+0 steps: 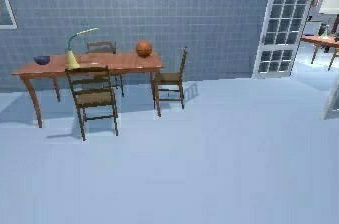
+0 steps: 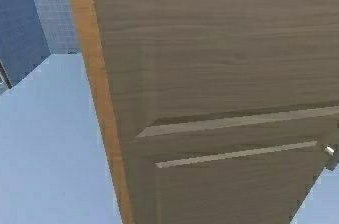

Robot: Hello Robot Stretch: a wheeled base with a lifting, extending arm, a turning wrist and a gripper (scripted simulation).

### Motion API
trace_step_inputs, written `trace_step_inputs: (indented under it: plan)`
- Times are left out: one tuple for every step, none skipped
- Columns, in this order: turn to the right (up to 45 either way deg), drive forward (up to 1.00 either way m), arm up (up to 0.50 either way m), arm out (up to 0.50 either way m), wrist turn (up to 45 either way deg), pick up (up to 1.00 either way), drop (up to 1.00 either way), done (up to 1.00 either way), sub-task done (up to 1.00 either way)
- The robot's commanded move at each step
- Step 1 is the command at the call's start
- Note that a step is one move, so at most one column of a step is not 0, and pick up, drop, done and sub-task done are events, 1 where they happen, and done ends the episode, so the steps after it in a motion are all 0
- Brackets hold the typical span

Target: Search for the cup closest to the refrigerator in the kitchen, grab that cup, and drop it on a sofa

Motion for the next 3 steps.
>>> trace_step_inputs:
  plan:
    - [12.0, 0.0, 0.0, 0.0, 0.0, 0.0, 0.0, 0.0, 0.0]
    - [0.0, 0.25, 0.0, 0.0, 0.0, 0.0, 0.0, 0.0, 0.0]
    - [39.0, 0.0, 0.0, 0.0, 0.0, 0.0, 0.0, 0.0, 0.0]
